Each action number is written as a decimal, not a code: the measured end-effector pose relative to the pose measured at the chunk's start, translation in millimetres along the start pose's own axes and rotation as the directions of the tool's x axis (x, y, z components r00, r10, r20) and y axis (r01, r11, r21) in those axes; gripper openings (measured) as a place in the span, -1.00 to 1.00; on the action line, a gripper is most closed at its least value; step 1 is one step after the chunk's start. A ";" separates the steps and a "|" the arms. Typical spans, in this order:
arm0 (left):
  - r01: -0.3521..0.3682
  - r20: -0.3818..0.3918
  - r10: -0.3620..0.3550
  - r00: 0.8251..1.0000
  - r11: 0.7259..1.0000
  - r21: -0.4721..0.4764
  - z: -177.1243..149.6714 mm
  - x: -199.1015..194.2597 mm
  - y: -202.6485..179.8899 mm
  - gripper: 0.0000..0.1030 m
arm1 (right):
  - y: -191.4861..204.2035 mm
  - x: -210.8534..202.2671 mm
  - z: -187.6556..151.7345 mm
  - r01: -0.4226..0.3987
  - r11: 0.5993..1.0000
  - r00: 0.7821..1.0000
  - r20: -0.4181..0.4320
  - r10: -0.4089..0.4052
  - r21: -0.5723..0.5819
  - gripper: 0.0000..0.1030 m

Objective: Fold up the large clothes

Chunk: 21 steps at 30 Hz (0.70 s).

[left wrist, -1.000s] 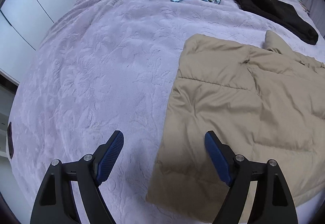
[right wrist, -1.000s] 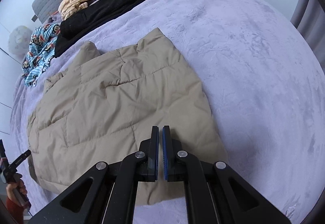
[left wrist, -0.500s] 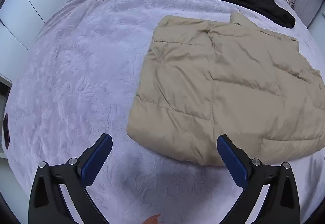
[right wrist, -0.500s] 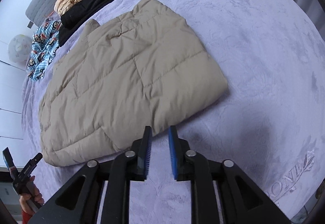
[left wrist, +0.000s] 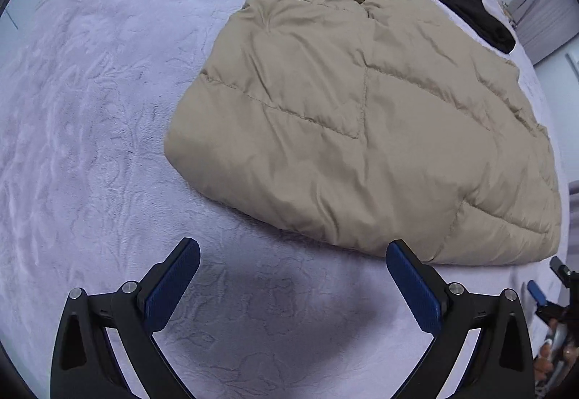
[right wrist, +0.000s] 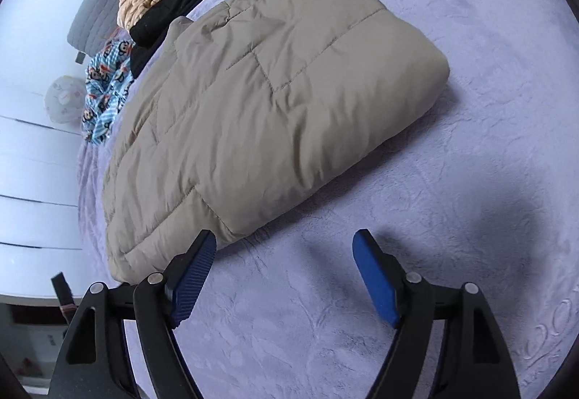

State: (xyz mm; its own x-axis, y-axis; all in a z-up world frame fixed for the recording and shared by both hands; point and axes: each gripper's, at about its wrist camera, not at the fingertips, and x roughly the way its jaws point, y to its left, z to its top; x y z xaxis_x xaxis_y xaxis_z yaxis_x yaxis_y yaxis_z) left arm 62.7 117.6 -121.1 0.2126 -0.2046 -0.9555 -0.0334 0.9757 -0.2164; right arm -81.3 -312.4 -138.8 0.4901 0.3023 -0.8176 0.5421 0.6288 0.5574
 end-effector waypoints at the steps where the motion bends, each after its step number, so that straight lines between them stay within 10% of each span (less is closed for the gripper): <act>1: 0.042 0.008 -0.042 0.999 0.999 -0.022 -0.2 0.2 2.4 1.00 | -4.9 4.0 1.0 -0.035 0.999 0.999 0.004 0.035 0.029 0.78; 5: 0.203 0.028 -0.201 0.979 0.972 -0.120 0.8 5.6 13.0 1.00 | -20.5 18.1 2.7 -0.129 0.984 0.992 0.013 0.129 0.126 0.78; 11: 0.423 0.006 -0.434 0.901 0.876 -0.231 -2.9 27.7 25.3 1.00 | -33.6 35.3 3.4 -0.268 0.924 0.963 0.050 0.264 0.273 0.99; 21: 0.444 0.115 -0.430 0.896 0.850 -0.283 35.0 54.0 16.9 1.00 | -30.9 64.2 23.6 -0.373 0.870 0.925 0.050 0.377 0.322 0.99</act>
State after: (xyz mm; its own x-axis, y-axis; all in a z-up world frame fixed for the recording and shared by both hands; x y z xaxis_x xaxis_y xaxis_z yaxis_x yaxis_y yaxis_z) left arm 107.8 125.8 -169.3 0.3174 -0.5934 -0.7397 -0.2103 0.7166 -0.6651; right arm -50.5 -329.3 -205.1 0.6917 0.4813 -0.5385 0.5092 0.2038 0.8362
